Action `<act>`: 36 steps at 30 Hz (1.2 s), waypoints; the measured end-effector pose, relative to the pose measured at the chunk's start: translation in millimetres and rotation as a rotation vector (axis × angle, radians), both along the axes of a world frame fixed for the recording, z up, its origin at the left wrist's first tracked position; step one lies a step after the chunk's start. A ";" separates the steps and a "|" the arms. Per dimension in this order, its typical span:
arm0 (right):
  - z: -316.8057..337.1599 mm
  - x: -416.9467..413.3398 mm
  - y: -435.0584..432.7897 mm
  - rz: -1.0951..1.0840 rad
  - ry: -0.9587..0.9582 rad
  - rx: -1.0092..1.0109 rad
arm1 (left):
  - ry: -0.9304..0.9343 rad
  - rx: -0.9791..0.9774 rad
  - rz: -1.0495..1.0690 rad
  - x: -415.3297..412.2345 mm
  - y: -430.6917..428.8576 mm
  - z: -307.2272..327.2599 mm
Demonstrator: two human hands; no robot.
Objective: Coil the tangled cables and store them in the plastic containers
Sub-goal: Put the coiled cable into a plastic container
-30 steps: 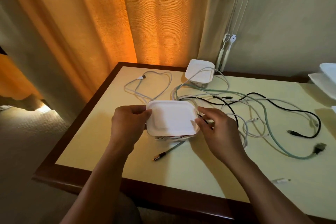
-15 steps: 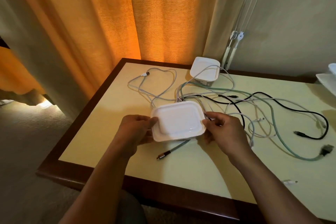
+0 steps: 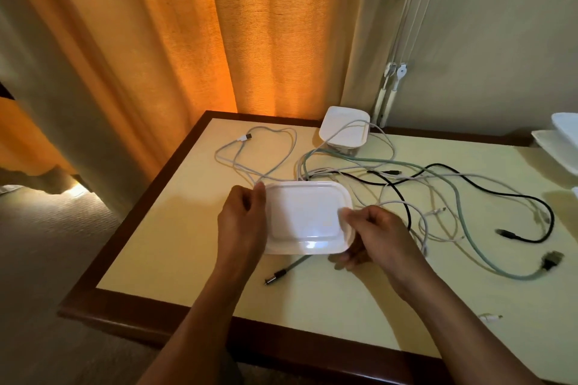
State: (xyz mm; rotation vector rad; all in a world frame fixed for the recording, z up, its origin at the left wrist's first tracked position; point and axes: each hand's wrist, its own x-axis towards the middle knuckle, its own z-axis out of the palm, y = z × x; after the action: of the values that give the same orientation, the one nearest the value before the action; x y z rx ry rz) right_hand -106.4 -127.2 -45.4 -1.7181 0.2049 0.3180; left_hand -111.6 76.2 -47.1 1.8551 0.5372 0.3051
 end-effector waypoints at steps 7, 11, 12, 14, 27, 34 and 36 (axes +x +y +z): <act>9.1 -4.3 -26.2 -0.050 -0.178 -0.140 | -0.280 0.207 -0.204 -0.1 -21.4 20.2; 17.2 -7.0 -36.2 -0.084 -0.138 0.069 | -0.295 0.253 -0.253 9.5 -30.0 22.0; 20.7 -7.6 -38.3 -0.088 -0.148 0.077 | -0.294 0.241 -0.254 11.6 -31.6 21.8; 26.3 -7.6 -43.4 -0.101 -0.196 0.017 | -0.293 0.191 -0.270 17.1 -34.6 21.7; 18.8 28.7 -108.9 -0.486 -0.213 0.127 | -0.075 0.565 -0.457 144.5 -65.0 -15.3; 17.8 62.1 -119.1 -0.531 -0.199 0.398 | 0.007 0.874 -0.573 141.2 -55.8 -68.8; 18.5 69.6 -117.4 -0.521 -0.179 0.412 | -0.037 0.898 -0.595 131.8 -48.8 -74.3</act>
State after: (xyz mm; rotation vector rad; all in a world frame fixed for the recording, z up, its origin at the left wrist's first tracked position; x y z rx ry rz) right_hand -36.8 -244.5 -26.9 -1.2222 0.4143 -0.1707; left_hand 20.2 27.4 -121.4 2.7534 -0.2619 0.1806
